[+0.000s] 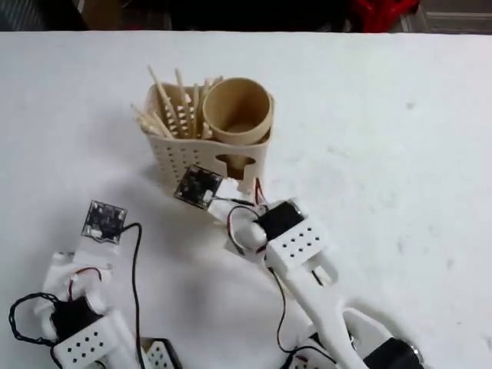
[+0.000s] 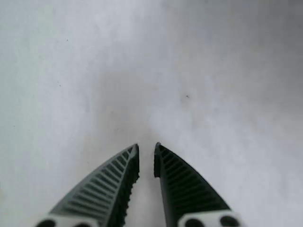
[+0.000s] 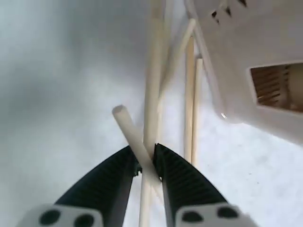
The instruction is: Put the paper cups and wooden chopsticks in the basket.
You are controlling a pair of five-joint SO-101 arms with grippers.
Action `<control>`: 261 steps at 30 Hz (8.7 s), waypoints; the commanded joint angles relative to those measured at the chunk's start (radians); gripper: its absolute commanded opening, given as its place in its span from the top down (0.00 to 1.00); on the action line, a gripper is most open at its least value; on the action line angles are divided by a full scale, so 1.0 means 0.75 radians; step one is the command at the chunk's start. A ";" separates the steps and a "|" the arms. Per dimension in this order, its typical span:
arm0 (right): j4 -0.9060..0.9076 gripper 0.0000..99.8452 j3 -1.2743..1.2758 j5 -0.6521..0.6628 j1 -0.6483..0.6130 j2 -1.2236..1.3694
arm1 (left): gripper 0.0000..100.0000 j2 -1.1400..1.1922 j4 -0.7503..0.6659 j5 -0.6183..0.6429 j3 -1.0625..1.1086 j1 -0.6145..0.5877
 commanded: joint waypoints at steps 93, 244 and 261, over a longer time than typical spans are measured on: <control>-0.109 0.82 0.104 0.078 0.019 0.197 | 0.92 0.007 0.010 0.000 -0.004 0.015; -0.044 0.83 0.522 -0.059 -0.369 -0.418 | 0.92 0.007 0.010 0.000 -0.004 0.015; -0.140 0.94 0.155 -0.063 -0.359 0.386 | 0.92 0.007 0.010 0.000 -0.004 0.015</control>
